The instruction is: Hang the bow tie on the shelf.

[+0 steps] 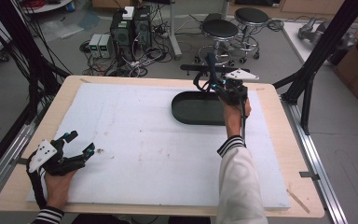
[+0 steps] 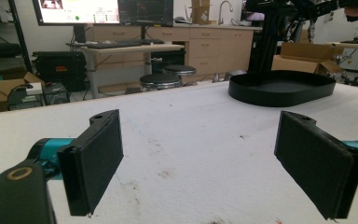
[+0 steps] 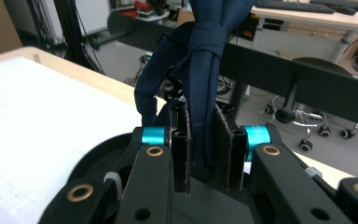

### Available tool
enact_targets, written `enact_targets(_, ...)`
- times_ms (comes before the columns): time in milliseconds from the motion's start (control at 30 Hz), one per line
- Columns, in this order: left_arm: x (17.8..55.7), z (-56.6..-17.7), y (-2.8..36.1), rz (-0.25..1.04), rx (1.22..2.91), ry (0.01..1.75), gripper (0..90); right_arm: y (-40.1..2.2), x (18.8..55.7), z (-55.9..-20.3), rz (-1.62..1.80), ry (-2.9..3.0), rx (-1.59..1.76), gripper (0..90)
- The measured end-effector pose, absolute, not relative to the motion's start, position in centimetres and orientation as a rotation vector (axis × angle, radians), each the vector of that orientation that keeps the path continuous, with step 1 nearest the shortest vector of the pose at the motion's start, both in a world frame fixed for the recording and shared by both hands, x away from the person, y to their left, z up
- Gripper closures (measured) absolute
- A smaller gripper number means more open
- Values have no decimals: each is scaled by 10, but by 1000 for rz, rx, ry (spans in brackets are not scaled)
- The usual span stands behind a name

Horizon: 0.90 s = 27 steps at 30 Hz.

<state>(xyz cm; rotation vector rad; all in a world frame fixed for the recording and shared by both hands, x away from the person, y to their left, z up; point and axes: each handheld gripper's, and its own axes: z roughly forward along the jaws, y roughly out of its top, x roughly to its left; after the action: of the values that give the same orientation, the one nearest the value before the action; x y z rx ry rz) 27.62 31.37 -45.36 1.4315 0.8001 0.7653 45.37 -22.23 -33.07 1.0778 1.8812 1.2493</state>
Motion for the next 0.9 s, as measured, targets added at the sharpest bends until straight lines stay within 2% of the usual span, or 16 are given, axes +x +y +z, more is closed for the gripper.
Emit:
enact_targets(567,276,-454,313,767,1432,800,156,-222,469,-348,1207,1901,1109,777)
enact_targets(900,276,-454,313,768,1432,798,156,-224,473,-354,1162,1923,1142,747)
